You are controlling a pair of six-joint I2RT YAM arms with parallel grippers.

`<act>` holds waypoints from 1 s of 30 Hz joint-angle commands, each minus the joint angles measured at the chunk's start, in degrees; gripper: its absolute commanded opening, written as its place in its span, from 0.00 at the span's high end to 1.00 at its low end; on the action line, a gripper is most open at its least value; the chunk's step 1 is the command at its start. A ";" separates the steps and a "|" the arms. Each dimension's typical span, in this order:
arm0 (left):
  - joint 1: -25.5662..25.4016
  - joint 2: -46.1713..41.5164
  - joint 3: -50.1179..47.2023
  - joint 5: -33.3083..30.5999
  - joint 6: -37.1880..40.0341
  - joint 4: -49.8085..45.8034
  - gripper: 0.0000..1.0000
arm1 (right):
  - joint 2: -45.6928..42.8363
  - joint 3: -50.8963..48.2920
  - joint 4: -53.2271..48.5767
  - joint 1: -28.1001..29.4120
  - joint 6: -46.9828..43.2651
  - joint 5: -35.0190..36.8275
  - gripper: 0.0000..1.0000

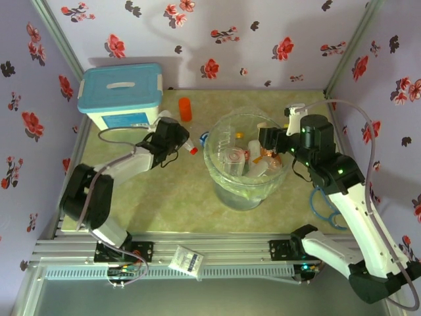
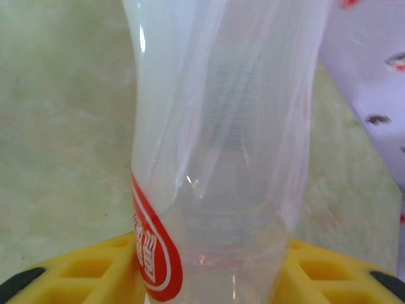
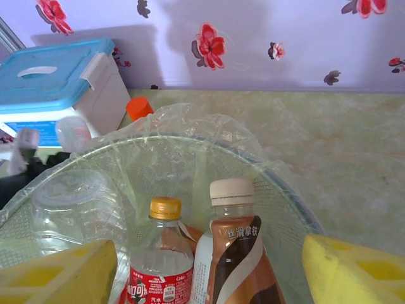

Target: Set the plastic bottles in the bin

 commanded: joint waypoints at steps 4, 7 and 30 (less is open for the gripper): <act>-0.81 -13.12 -5.71 6.85 17.98 5.00 0.51 | 3.81 4.64 5.52 -0.36 2.38 -7.56 0.23; -0.81 -18.98 -6.91 11.64 25.71 2.63 0.51 | 6.08 6.82 8.37 -0.18 3.77 -12.95 0.23; -3.42 -35.51 -9.14 32.34 38.69 0.00 0.54 | 35.83 28.27 17.30 11.27 10.44 -38.38 0.05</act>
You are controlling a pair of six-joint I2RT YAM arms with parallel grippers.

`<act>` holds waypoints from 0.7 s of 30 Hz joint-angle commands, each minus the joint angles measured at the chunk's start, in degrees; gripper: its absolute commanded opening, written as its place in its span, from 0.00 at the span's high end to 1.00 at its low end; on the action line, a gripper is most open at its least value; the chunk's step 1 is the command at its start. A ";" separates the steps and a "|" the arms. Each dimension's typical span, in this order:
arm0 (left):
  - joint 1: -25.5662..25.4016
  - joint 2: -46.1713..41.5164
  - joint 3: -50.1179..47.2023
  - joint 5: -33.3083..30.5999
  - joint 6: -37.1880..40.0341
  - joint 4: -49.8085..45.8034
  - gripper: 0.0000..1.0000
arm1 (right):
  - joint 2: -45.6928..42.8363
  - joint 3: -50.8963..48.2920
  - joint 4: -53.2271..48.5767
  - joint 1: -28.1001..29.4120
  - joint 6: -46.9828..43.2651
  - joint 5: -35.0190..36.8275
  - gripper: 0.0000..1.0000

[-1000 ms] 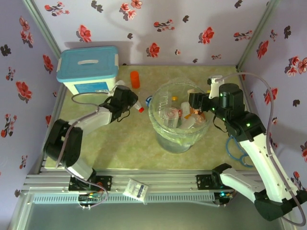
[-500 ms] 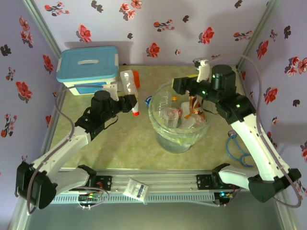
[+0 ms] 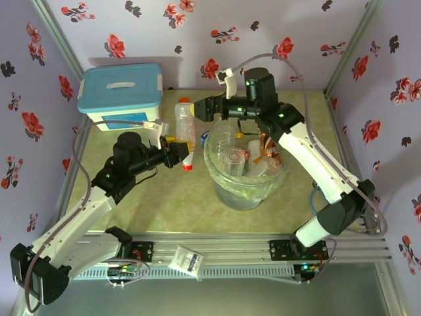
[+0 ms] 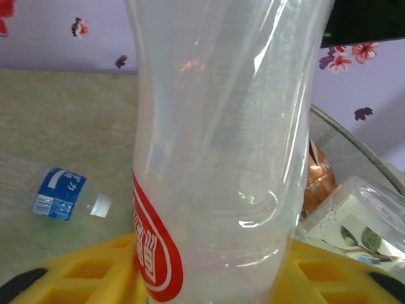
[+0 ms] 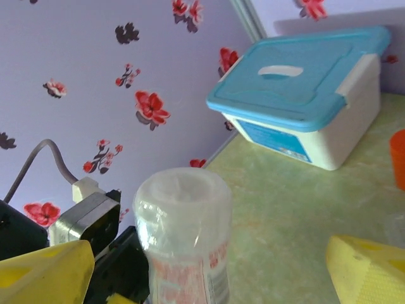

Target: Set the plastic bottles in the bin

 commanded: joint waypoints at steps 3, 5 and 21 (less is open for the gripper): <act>-1.26 0.97 0.85 2.52 1.76 1.50 0.54 | 2.70 2.87 2.14 1.86 2.33 -5.24 0.05; -1.61 1.52 1.39 2.57 1.84 1.76 0.54 | 3.69 2.85 2.61 2.33 2.91 -6.69 0.06; -1.99 1.55 2.29 2.30 -0.58 3.84 0.26 | 2.89 2.76 3.07 2.44 1.90 -5.49 0.49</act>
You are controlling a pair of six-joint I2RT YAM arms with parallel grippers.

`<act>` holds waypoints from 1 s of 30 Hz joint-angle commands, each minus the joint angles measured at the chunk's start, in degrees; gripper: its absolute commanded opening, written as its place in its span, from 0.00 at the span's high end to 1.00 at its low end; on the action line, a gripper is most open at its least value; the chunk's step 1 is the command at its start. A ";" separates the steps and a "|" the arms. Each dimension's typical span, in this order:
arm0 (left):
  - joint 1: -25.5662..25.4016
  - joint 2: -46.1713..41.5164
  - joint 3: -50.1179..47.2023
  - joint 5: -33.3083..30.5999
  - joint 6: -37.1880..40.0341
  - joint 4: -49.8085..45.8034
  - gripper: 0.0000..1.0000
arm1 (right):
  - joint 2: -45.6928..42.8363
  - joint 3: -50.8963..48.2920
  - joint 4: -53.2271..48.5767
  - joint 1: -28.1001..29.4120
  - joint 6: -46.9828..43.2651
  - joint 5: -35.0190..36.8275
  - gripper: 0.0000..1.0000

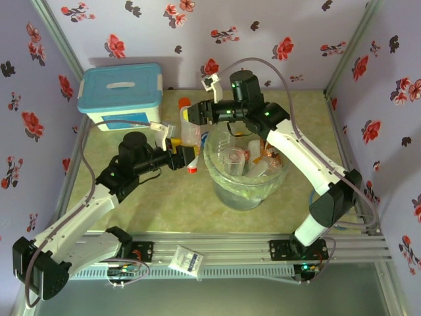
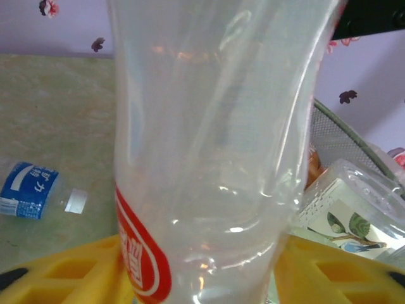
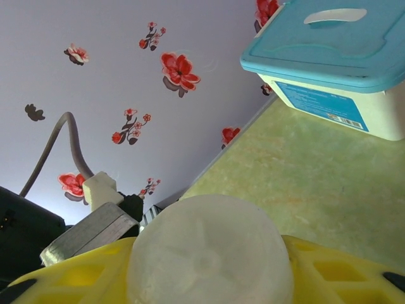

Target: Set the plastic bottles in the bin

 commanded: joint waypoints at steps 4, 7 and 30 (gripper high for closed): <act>-0.26 -2.42 1.69 -0.49 -1.85 2.91 0.00 | -2.58 3.91 2.82 -0.20 -1.39 3.08 0.50; -0.26 -4.20 1.31 -1.31 -2.98 3.18 0.00 | -4.06 5.29 4.78 -1.56 -1.62 6.89 0.52; -4.45 9.29 9.01 -2.33 -3.24 1.90 0.00 | -28.71 -3.61 -9.74 -23.30 -5.82 17.34 0.54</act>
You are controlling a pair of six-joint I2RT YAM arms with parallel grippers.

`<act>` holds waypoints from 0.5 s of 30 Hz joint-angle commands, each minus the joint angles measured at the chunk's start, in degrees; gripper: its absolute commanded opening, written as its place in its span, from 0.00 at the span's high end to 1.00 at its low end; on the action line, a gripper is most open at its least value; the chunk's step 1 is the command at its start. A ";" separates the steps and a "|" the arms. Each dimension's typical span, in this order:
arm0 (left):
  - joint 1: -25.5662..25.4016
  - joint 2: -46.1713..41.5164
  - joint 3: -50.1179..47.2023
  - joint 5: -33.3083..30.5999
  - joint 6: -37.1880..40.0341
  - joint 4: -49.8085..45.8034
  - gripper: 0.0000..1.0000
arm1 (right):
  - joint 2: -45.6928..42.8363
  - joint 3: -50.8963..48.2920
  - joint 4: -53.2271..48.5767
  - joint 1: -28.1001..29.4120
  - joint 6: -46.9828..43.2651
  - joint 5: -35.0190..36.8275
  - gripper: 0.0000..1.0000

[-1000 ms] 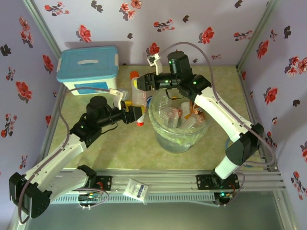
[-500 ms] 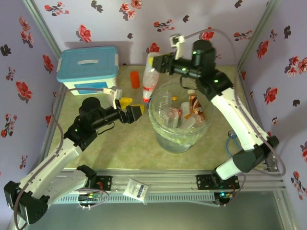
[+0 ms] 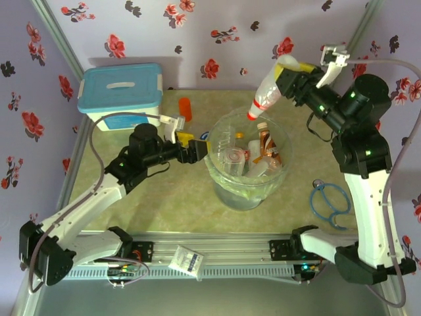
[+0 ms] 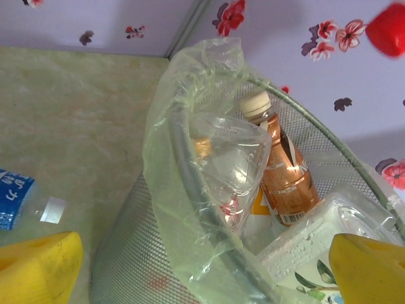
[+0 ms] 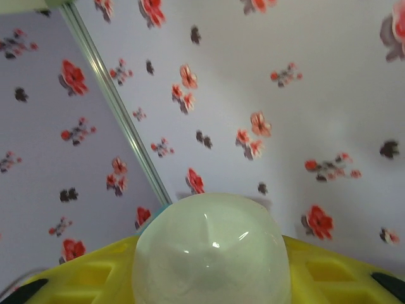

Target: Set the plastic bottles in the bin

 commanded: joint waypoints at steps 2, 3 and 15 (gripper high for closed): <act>-1.53 2.76 2.82 -0.49 -0.02 2.64 0.01 | -1.24 -5.96 -7.66 -0.32 -0.65 -0.37 0.54; -1.76 3.31 2.92 -0.55 -0.02 2.77 0.00 | -1.83 -6.97 -8.26 -0.32 -0.29 -0.97 0.54; -3.03 8.12 1.63 -4.42 -1.55 4.25 0.01 | -5.44 -23.36 -7.95 -0.24 6.01 -8.23 0.54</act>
